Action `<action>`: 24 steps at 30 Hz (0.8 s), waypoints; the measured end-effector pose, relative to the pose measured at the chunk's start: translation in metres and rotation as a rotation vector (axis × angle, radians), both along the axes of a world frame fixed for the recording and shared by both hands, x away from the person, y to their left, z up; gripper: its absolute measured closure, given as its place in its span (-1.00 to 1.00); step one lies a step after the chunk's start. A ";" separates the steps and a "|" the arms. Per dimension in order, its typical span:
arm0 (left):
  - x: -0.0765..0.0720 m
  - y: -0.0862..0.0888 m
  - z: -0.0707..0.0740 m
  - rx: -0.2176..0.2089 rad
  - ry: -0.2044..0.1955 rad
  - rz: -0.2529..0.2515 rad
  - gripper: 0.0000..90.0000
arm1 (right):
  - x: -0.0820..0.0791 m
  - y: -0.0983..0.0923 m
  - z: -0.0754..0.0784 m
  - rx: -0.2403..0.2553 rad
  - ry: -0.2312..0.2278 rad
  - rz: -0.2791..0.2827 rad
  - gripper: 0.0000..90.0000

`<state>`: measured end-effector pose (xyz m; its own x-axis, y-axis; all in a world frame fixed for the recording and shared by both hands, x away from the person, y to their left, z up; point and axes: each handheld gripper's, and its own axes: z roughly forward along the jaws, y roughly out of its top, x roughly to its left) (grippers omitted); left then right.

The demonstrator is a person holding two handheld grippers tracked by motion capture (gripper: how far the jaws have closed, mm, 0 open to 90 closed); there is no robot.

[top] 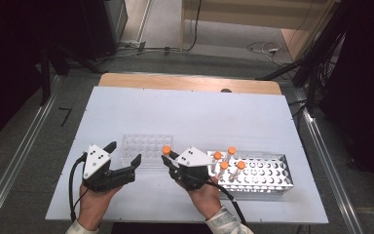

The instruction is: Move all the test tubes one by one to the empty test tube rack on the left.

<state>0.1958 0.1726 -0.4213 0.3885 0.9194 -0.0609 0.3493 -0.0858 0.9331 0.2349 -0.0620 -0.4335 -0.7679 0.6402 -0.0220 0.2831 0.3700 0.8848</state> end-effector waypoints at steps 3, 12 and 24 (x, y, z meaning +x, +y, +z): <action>-0.001 -0.013 0.005 -0.006 0.003 -0.077 -0.63 | -0.002 0.003 -0.001 0.000 -0.002 0.014 0.61; 0.000 -0.031 0.007 -0.027 0.026 -0.203 -0.27 | -0.008 0.011 -0.007 -0.012 0.009 0.039 0.61; 0.000 -0.038 0.005 -0.008 0.015 -0.254 0.38 | -0.011 0.015 -0.007 -0.012 0.014 0.061 0.61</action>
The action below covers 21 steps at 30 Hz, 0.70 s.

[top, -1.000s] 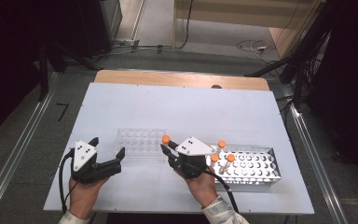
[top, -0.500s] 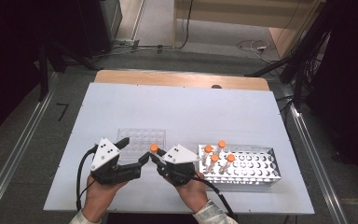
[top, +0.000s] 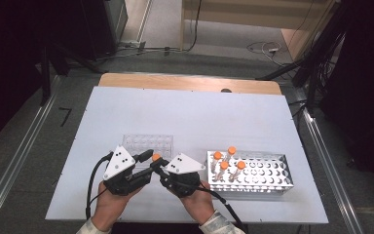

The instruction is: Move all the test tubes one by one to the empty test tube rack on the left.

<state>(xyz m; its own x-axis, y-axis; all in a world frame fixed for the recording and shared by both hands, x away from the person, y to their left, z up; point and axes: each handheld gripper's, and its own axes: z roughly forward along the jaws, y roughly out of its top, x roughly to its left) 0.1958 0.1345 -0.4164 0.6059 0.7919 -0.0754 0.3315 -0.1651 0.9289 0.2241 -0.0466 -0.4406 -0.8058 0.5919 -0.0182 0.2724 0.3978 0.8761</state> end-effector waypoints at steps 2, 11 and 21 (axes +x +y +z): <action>0.001 0.000 -0.001 0.002 0.007 -0.007 0.38 | 0.000 0.000 0.000 0.001 0.000 0.001 0.61; 0.003 0.001 -0.002 0.007 -0.002 -0.009 0.56 | 0.001 0.001 0.000 0.006 0.015 0.002 0.61; 0.009 0.018 0.010 -0.030 -0.015 0.034 0.57 | 0.002 -0.012 0.007 0.044 0.043 0.034 -0.08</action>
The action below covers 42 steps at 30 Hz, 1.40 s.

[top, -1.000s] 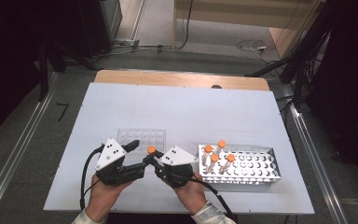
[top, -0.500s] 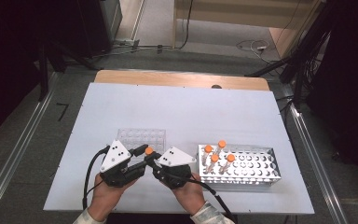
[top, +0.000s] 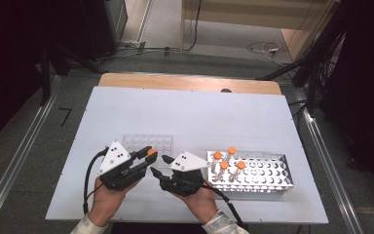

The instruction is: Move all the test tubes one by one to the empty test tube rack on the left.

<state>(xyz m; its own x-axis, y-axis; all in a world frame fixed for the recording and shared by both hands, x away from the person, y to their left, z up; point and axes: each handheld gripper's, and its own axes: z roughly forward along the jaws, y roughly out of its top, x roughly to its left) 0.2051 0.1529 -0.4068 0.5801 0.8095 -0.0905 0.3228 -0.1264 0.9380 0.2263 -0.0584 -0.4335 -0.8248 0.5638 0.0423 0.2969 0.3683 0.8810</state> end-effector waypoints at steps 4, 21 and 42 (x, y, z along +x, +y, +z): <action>0.001 0.010 0.006 -0.020 -0.002 0.024 0.57 | -0.001 -0.010 0.004 0.007 0.005 -0.013 -0.28; 0.002 0.057 0.019 -0.010 -0.028 0.179 0.57 | -0.013 -0.033 0.003 -0.004 -0.001 -0.033 -0.39; 0.014 0.050 -0.017 0.099 0.025 0.213 0.57 | -0.015 -0.044 -0.004 -0.003 0.013 -0.053 -0.41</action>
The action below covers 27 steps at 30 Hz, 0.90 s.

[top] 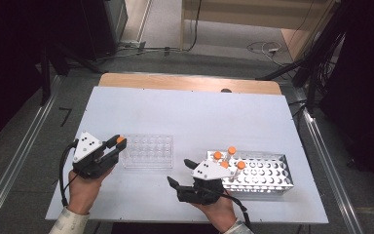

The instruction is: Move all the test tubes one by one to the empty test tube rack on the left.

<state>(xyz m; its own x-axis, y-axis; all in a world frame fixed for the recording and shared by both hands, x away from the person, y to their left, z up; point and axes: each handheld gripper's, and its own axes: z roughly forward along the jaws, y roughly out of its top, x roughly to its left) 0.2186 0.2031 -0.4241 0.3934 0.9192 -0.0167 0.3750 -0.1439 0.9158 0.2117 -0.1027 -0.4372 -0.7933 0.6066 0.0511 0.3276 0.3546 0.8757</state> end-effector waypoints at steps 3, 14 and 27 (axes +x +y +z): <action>-0.001 -0.003 -0.006 0.032 0.002 0.011 0.56 | -0.001 -0.001 0.000 0.001 0.001 -0.002 -0.41; 0.001 -0.002 -0.011 0.024 0.024 0.005 0.10 | -0.001 -0.005 -0.001 0.002 0.005 -0.011 -0.40; -0.011 0.003 -0.011 -0.048 -0.002 0.065 -0.61 | -0.023 -0.043 0.011 0.033 -0.019 -0.024 -0.38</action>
